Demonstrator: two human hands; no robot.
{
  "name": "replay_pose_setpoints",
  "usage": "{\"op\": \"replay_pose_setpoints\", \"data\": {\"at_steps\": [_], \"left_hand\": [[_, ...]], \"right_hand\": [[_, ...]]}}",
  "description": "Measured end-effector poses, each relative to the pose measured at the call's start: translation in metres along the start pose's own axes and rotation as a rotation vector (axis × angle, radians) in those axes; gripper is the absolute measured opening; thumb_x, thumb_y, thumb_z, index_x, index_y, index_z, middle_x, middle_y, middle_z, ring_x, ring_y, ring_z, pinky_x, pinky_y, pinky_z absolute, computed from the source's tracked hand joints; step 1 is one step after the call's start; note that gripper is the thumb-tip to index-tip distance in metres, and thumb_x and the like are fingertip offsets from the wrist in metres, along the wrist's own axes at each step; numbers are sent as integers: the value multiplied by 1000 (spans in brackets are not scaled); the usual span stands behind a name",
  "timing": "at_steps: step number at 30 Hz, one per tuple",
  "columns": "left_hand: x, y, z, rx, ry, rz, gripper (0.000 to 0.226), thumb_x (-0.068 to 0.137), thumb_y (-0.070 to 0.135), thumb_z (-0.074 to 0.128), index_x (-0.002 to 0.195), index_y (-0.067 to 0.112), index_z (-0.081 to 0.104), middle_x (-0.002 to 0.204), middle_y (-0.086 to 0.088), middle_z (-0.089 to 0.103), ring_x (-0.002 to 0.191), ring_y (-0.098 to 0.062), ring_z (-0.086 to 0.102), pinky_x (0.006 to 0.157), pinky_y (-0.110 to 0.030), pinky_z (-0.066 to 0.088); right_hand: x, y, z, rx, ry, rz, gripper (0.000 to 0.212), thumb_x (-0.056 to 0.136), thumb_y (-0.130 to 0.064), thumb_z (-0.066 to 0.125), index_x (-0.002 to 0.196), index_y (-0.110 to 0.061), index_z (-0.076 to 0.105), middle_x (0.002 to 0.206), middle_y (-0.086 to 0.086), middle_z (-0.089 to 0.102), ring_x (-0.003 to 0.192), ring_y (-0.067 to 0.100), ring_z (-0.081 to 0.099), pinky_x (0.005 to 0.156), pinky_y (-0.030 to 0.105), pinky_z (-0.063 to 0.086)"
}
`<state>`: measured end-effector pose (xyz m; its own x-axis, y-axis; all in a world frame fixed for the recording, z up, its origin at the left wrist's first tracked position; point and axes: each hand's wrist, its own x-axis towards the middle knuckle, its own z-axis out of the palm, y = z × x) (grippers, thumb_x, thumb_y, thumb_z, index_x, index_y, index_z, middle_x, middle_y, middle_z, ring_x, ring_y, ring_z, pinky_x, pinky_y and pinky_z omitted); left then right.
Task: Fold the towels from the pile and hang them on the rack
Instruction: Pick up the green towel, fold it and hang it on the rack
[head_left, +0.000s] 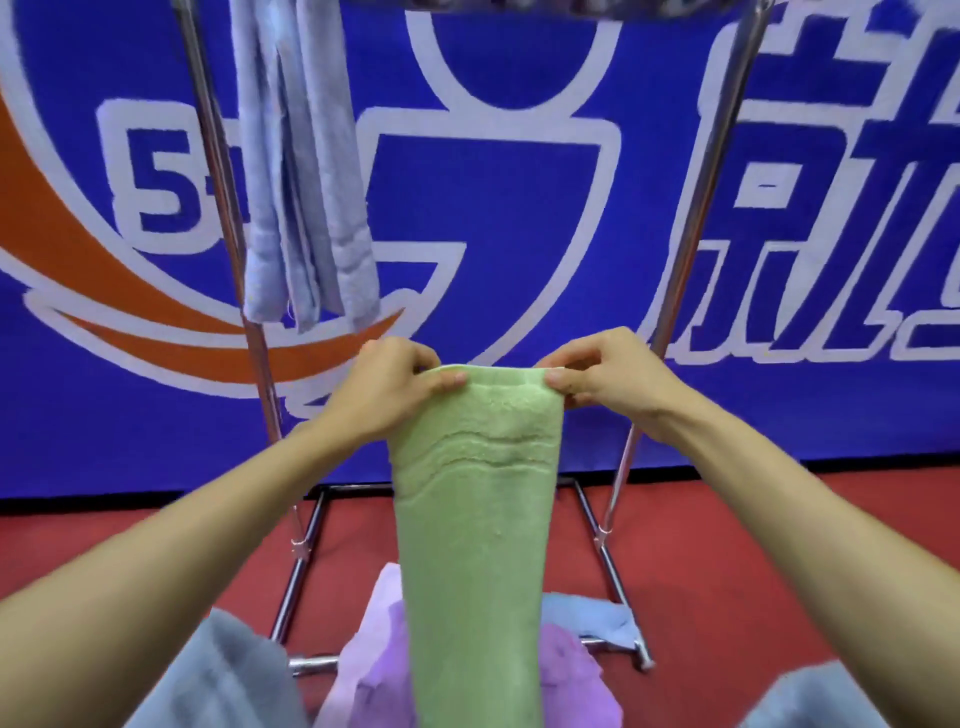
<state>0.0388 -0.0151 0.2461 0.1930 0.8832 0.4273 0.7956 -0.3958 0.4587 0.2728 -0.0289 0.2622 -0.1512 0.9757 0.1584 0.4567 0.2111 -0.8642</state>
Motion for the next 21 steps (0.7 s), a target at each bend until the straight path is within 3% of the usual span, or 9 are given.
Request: {"op": "replay_pose_setpoints", "data": {"at_steps": [5, 8, 11, 14, 19, 21], "left_hand": [[-21, -37, 75, -130, -58, -132, 37, 86, 44, 64, 58, 20, 60, 48, 5, 49, 50, -6, 41, 48, -19, 29], [-35, -51, 104, -166, -76, -237, 37, 86, 44, 63, 59, 19, 60, 50, 5, 51, 53, -8, 44, 50, -16, 31], [-40, -55, 123, -174, -94, -333, 41, 86, 45, 62, 55, 18, 57, 48, 2, 46, 55, -13, 42, 53, -19, 33], [-35, -48, 127, -238, -35, -395, 39, 86, 44, 61, 61, 14, 64, 55, 2, 55, 64, -20, 50, 58, -29, 35], [-41, -41, 129, -427, -36, -513, 41, 87, 40, 63, 71, 3, 65, 57, -7, 52, 49, -21, 44, 36, -19, 33], [-47, -38, 129, -541, -64, -562, 41, 88, 37, 63, 71, 0, 64, 57, -9, 52, 44, -22, 45, 34, -20, 36]], "right_hand": [[8, 78, 37, 56, -14, 129, 11, 84, 0, 67, 86, -8, 73, 83, 17, 71, 74, 18, 64, 75, 33, 56], [6, 108, 53, 81, -12, 186, 10, 82, -1, 70, 86, -9, 74, 81, 17, 72, 73, 18, 65, 79, 37, 55], [5, 124, 67, 94, -43, 223, 9, 81, -1, 71, 85, -9, 75, 81, 17, 73, 74, 19, 67, 81, 37, 58], [4, 122, 71, 82, -48, 200, 9, 81, -1, 71, 85, -8, 75, 80, 17, 74, 72, 19, 68, 78, 34, 59], [-5, 114, 68, 66, -12, 139, 8, 80, -2, 72, 86, -7, 75, 80, 20, 73, 71, 21, 67, 78, 37, 59], [-12, 113, 71, 65, -8, 141, 8, 80, -3, 72, 84, -9, 76, 79, 20, 73, 72, 24, 68, 81, 41, 59]]}}
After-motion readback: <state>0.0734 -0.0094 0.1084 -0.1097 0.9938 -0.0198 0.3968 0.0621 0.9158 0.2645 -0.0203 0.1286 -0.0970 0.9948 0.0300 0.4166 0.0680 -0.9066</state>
